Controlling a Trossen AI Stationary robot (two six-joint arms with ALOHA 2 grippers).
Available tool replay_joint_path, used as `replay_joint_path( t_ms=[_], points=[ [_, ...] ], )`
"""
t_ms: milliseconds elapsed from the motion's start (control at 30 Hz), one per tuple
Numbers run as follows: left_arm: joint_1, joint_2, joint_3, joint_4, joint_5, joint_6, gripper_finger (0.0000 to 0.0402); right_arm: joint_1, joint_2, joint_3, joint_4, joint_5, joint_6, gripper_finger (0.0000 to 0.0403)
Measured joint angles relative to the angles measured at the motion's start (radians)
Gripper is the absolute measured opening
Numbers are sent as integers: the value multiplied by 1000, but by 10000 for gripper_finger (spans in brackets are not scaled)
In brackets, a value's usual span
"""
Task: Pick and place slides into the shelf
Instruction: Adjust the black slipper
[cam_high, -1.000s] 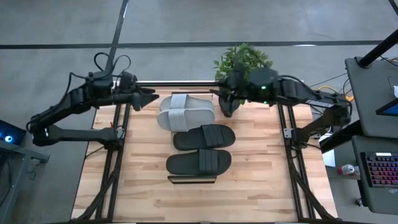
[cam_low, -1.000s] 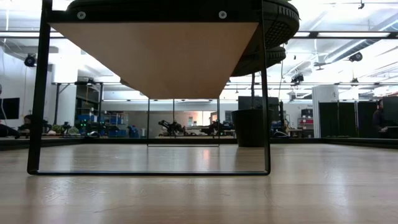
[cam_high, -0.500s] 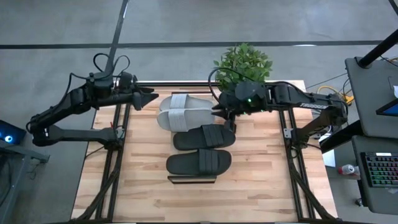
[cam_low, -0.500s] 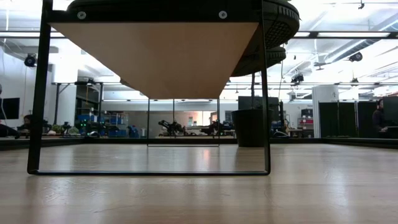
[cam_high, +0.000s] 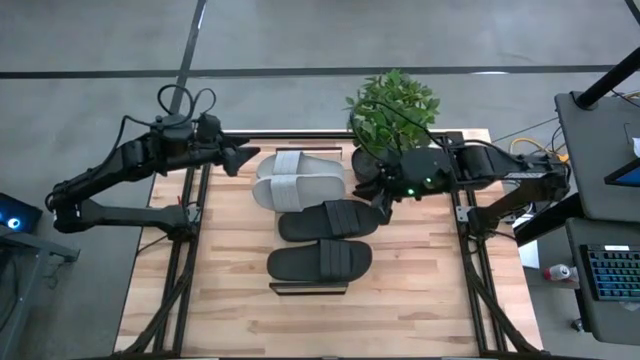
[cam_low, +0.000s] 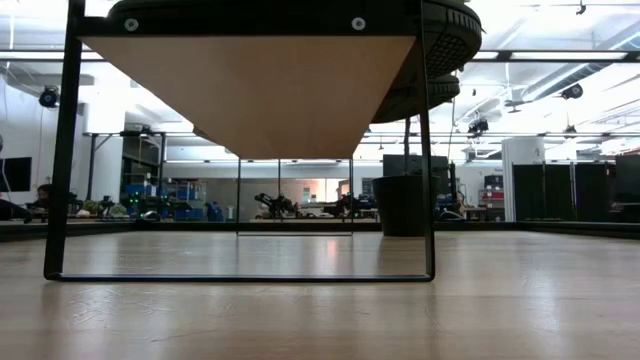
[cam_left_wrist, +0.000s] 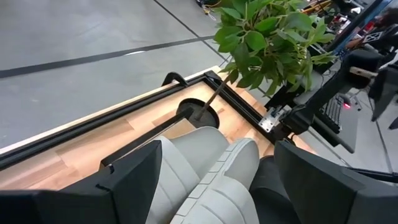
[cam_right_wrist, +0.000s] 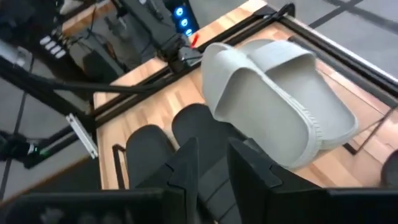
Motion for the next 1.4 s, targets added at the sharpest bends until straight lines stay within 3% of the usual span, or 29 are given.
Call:
replay_joint_path(
  t_ms=[167,367,567,767,1000,1167,1400],
  points=[
    [0,-4,0,-1,-3,3,295,74,-23,0,-46,92,130,70],
    [0,-13,0,-1,-4,3,295,186,-22,-50,-202,307,500,77],
    [0,-23,0,-1,-6,46,295,225,-26,-113,-198,327,751,95],
    [0,-39,1,-1,-4,82,295,225,-26,-186,-159,351,951,153],
    [0,-90,1,-2,2,86,295,231,-26,-355,63,388,1050,212],
    [0,-111,1,-1,2,155,295,231,-25,-452,225,392,1062,219],
    [0,-120,1,-1,2,160,295,231,-25,-482,246,400,1065,219]
  ],
)
